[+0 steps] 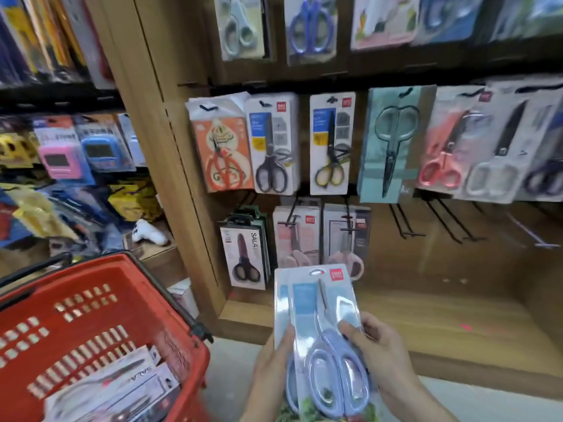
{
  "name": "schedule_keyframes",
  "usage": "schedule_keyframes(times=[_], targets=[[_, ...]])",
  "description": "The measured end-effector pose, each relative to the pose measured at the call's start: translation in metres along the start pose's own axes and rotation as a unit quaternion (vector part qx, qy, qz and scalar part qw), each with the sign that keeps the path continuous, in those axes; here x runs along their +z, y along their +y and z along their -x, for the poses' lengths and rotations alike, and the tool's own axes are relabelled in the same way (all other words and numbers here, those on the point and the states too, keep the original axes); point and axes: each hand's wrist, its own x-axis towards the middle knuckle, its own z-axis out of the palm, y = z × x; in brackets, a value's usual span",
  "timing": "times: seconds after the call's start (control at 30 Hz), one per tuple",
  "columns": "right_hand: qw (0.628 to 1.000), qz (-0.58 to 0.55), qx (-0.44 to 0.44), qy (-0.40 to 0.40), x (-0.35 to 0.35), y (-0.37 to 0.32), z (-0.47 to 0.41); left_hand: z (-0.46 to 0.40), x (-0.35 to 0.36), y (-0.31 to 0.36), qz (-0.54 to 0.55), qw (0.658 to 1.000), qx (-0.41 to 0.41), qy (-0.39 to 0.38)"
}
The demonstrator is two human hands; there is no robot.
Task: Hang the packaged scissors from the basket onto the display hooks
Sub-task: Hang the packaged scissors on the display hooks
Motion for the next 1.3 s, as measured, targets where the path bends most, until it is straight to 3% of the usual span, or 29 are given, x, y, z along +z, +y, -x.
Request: schedule_keyframes(times=[0.13, 0.5, 0.83, 1.03, 1.3], targets=[[1.0, -0.019, -0.005, -0.017, 0.006, 0.007, -0.021, -0.016, -0.02, -0.015, -0.029, 0.997, 0.042, 0.059], [0.988, 0.099, -0.116, -0.03, 0.046, -0.032, -0.088, -0.025, -0.055, -0.022, -0.069, 0.988, 0.106, 0.087], [0.998, 0.048, -0.051, 0.012, 0.076, -0.021, -0.118, -0.03, -0.073, -0.03, 0.022, 0.992, 0.047, 0.118], [0.989, 0.103, -0.083, 0.073, 0.084, -0.022, -0.146, -0.033, -0.076, -0.035, 0.024, 0.993, 0.048, 0.108], [0.992, 0.12, -0.008, 0.029, 0.085, -0.011, -0.174, -0.028, -0.069, -0.026, -0.011, 0.995, 0.081, 0.052]])
